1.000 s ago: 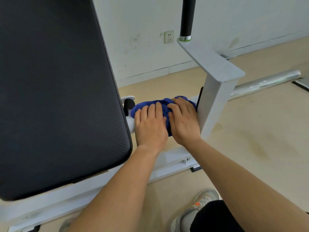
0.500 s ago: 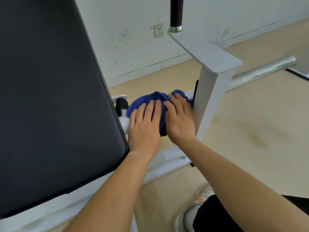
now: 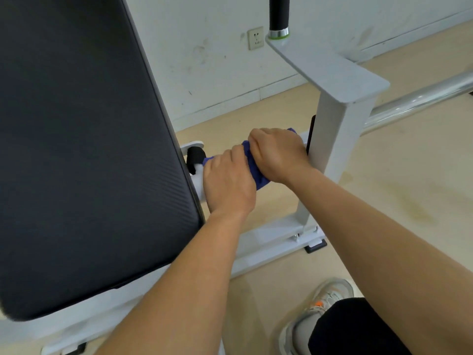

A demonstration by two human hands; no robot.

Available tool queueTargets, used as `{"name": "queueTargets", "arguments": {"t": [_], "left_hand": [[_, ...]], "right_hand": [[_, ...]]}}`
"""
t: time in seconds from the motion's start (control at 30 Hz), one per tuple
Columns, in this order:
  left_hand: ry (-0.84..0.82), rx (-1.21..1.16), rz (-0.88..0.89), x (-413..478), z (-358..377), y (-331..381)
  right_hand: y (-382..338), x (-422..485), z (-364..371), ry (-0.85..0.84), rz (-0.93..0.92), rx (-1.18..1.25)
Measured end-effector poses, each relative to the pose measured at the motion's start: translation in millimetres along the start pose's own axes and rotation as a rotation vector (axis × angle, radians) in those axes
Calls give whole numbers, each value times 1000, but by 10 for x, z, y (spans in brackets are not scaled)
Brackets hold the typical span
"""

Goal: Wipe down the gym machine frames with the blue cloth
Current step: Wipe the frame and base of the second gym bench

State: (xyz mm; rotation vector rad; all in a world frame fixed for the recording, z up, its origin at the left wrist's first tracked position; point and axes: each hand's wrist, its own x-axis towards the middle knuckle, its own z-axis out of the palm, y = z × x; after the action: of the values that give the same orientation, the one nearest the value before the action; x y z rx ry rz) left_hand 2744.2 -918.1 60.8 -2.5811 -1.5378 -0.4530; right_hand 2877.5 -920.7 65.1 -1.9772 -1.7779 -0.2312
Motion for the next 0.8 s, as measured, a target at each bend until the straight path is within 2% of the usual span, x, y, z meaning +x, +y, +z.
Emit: {"name": "queueTargets", "arguments": {"t": [0.13, 0.3, 0.43, 0.53, 0.57, 0.63, 0.73, 0.8], "left_hand": [[202, -22, -79, -454, 308, -33], [245, 17, -100, -395, 365, -60], [267, 19, -108, -180, 223, -15], [46, 46, -75, 30, 32, 53], [-14, 48, -64, 83, -20, 60], [-44, 16, -31, 128, -70, 63], [41, -53, 72, 34, -60, -19], [72, -87, 134, -41, -55, -76]], "right_hand": [[34, -285, 151, 124, -192, -28], [57, -270, 176, 135, -270, -114], [-13, 72, -28, -140, -155, -77], [-17, 203, -102, -291, 3, -66], [-44, 190, -101, -272, 37, -59], [-50, 66, -29, -105, 51, -28], [-16, -348, 150, 180, -10, 27], [-20, -588, 236, 275, -12, 1]]}}
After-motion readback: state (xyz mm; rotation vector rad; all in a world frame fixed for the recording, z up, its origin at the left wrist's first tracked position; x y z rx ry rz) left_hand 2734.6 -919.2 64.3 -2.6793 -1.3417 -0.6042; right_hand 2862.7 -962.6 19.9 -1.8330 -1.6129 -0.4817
